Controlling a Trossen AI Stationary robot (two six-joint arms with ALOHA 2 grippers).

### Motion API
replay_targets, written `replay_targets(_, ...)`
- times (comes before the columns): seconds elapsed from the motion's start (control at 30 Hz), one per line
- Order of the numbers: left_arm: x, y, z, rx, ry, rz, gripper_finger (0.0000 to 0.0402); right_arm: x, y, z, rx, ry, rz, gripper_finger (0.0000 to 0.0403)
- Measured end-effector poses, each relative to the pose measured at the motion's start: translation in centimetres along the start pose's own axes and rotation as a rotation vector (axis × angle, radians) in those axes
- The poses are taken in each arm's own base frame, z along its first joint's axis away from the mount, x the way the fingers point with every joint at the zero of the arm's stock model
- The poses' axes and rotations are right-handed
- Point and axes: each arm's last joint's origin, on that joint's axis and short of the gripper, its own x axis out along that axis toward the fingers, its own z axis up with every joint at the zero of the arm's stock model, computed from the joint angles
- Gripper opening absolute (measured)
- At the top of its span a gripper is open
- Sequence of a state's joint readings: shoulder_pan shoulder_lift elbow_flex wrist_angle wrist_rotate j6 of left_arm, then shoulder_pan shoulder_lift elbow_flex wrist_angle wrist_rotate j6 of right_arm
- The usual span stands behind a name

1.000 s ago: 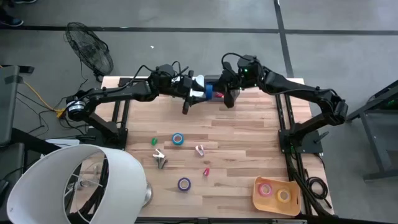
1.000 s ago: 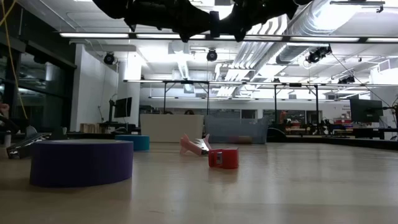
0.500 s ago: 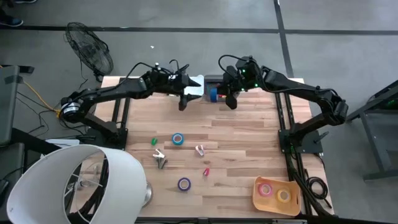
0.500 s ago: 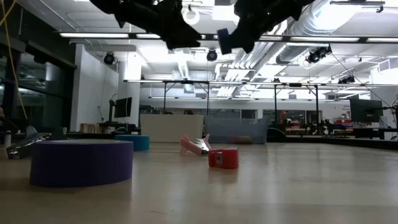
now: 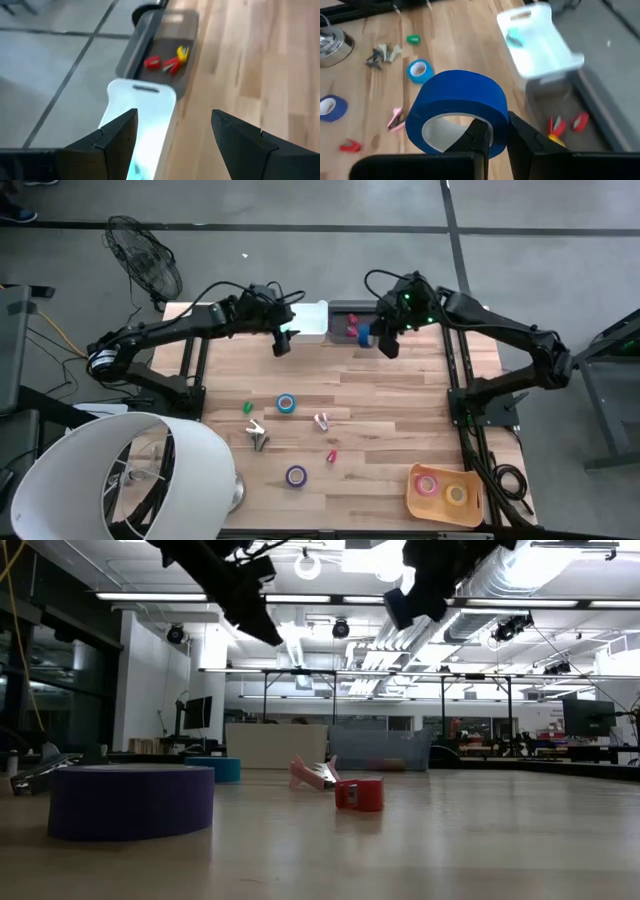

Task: Pick and place Stapler, Stapler remover, tape
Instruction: Put the top dark blue tape into the yellow bin

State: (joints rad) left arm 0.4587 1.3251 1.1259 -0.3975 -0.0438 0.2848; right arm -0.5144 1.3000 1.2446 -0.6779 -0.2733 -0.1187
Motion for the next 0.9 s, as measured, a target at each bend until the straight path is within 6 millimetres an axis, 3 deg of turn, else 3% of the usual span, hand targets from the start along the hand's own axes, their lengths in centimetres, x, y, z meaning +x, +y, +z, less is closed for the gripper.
replay_targets(0.33, 0.0, 0.0, -1.1, 0.05, 0.132, 0.061, 0.025, -0.6, 3.3, -2.4, 0.213, 0.266, 0.04, 0.0031)
replay_targets(0.63, 0.0, 0.0, -1.1, 0.104, 0.132, 0.053, 0.025, -0.9, 8.3, -4.5, 0.313, 0.522, 0.047, 0.0031)
replay_targets(0.9, 0.0, -0.1, -1.1, 0.15, 0.129, 0.038, 0.025, -2.4, 13.2, -7.0, 0.426, 0.754, -0.011, 0.0031)
